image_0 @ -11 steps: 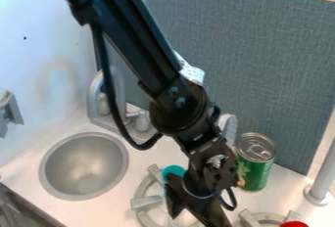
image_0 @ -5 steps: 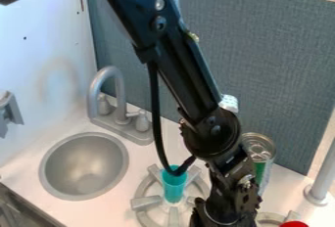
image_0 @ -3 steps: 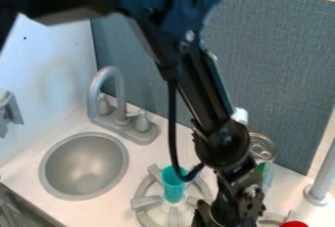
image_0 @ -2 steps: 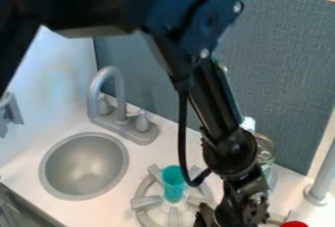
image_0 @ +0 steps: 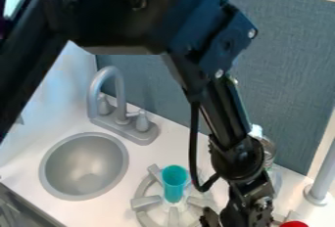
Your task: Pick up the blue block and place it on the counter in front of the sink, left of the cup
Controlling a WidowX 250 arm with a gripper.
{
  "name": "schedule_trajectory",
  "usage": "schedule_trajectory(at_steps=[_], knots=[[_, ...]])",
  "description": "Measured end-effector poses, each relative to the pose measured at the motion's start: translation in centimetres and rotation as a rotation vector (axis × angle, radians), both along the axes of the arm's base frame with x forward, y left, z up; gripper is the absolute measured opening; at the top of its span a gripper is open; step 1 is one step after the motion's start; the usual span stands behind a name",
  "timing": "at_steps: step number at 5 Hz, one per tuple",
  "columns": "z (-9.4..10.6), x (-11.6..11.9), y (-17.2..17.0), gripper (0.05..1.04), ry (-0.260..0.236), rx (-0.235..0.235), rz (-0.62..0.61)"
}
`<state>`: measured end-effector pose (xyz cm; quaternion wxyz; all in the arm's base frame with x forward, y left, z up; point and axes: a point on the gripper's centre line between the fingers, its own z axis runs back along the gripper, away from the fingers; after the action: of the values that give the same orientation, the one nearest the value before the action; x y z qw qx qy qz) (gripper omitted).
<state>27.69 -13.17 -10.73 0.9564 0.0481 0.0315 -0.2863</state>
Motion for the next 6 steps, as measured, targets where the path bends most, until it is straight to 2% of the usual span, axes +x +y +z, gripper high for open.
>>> schedule_trajectory(at_steps=[1,2,3,4,5,6], knots=[[0.0,-0.4,-0.1,0.669,0.004,-0.023,0.007],[0.9,-1.6,0.4,0.669,0.008,-0.044,0.016],[5.9,-1.4,3.5,0.669,-0.103,-0.101,0.124],[8.4,-0.9,6.7,0.669,-0.17,-0.12,0.253],[8.4,-1.0,10.9,0.669,-0.156,-0.04,0.405],[8.0,-2.3,15.8,0.669,-0.129,0.016,0.593]])
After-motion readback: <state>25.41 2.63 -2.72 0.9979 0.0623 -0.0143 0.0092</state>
